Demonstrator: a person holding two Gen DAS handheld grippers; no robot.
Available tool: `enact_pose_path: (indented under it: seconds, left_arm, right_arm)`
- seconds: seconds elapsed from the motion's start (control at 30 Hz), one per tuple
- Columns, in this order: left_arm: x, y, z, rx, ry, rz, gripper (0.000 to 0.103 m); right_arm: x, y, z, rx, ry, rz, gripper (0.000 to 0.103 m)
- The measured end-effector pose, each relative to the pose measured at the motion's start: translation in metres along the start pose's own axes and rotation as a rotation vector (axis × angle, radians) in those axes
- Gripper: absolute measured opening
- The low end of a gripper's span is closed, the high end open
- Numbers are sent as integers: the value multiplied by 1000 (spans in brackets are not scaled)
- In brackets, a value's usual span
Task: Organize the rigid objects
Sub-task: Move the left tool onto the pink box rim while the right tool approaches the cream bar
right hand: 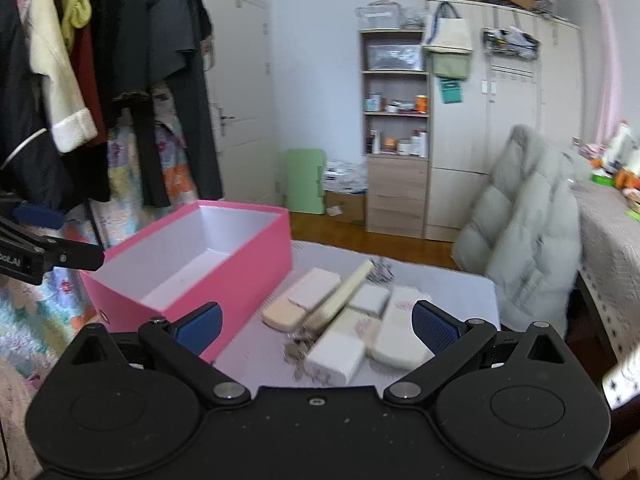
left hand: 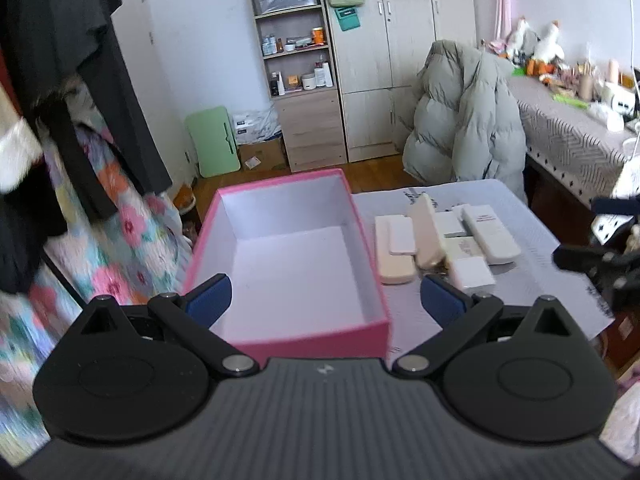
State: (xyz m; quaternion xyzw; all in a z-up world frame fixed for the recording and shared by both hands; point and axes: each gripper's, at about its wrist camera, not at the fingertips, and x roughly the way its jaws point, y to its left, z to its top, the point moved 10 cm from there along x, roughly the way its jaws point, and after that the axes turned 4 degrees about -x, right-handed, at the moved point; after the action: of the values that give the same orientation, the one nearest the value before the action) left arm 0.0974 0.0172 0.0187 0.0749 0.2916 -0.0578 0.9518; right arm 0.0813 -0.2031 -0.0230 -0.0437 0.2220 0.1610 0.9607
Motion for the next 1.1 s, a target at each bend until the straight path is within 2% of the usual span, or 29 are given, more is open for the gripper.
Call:
enact_pose_path:
  seconds: [0.1,0.17,0.2,0.27,0.4,0.47,0.53,0.57,0.63,0.67,0.73,0.8,0.83,0.87,0.97,1.03,1.1]
  left_arm:
    - [16,17,9,7,38,-15,100]
    - [35,27,15,55,100,-55,98]
    - [46,36,17,82,144,-59,93]
    - [59,53,22,118,191,-19,90]
    - [75,80,28,165,205,59,90]
    - [82,89,31,180,168,100,88]
    - [91,97,33,192,149,138,80]
    - [98,100,35,178,150,132,78]
    - [114,110,37,124,167,95,66]
    - [123,117,38,92,178,85,65]
    - [141,137,34,21,200,116,63]
    - [154,159,30,25,200,213,63]
    - [158,167,29,9,195,238,63]
    - [160,171,27,-16,197,235,63]
    - [159,173,22,-105,179,132,63]
    - [153,172,14,-127,153,130,63]
    - [154,169,0,-160,178,106,63]
  right_arm:
    - [17,-1,16,-12,59,50,102]
    - [30,1,24,-41,123,85,95]
    - [38,0,29,-60,161,93,91]
    - [48,-3,35,-62,216,119,87]
    - [72,-21,47,51,348,159,87]
    - [84,-28,49,116,423,180,86]
    - [96,-34,47,148,498,174,86]
    - [103,-35,47,148,539,174,85]
    - [119,-36,49,146,608,164,81]
    - [126,-36,49,150,632,162,80]
    - [138,-35,50,161,654,164,77]
    - [150,-35,49,165,646,167,73]
    - [153,-36,49,164,636,165,72]
    - [157,-36,46,157,628,165,71]
    - [163,-37,42,172,596,194,68]
    - [168,-38,39,171,580,209,66]
    - [175,-41,36,151,560,199,62]
